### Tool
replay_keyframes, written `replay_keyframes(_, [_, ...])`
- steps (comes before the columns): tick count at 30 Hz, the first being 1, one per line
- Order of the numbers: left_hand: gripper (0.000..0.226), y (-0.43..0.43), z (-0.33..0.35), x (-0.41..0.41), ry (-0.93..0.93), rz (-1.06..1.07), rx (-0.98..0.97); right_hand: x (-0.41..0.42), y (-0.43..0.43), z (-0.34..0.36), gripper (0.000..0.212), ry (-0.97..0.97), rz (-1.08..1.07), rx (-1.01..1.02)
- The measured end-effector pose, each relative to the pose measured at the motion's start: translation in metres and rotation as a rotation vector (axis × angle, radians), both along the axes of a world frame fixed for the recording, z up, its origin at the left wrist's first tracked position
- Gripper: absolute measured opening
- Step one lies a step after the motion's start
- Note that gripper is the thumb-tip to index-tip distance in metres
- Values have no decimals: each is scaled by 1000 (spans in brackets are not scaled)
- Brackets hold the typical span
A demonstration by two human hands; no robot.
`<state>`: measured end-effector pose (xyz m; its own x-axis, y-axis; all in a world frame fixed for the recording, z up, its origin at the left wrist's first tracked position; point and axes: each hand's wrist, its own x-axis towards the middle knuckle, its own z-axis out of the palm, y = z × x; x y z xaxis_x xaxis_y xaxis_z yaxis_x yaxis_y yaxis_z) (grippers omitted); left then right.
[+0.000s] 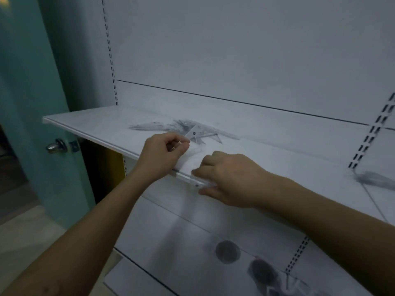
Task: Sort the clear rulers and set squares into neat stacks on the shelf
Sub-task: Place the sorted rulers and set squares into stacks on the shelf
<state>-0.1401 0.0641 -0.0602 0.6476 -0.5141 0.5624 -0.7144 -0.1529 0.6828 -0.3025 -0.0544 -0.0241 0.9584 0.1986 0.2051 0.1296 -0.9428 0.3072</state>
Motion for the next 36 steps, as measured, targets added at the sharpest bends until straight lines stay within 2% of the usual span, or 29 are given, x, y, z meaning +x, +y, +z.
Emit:
replay_keyframes(3, [16,-7,4,-6,39,-22,-21,-14,-7,5,45,-166,71,177])
replay_keyframes(7, [16,-24,14,-20,103,-73,-27,-33,-32,34,29,-359,-81,543])
replay_keyframes(9, [15,-37,21,-30,139,-134,-24,-48,-51,45,17,-394,-201,747])
replay_keyframes(12, [16,-60,30,-52,161,-282,8,-78,-79,51,27,-451,-327,1080])
replay_keyframes(14, [15,-79,34,-70,202,-372,18,-101,-99,52,26,-495,-396,1195])
replay_keyframes(16, [12,-99,38,-89,212,-421,32,-128,-117,52,13,-531,-470,1276])
replay_keyframes(20, [9,-145,47,-131,130,-467,89,-189,-150,53,23,-562,-594,1529])
replay_keyframes(23, [10,-180,52,-165,96,-501,107,-235,-172,54,18,-657,-657,1569])
replay_keyframes(27, [11,-220,60,-213,-42,-508,125,-289,-199,52,8,-810,-735,1558])
replay_keyframes(31, [16,-256,61,-260,-201,-542,127,-335,-224,49,16,-897,-814,1586])
replay_keyframes(34, [23,-281,61,-289,-333,-566,111,-366,-245,49,21,-881,-962,1454])
replay_keyframes(36, [26,-295,61,-304,-415,-572,83,-381,-260,46,22,-907,-1024,1456])
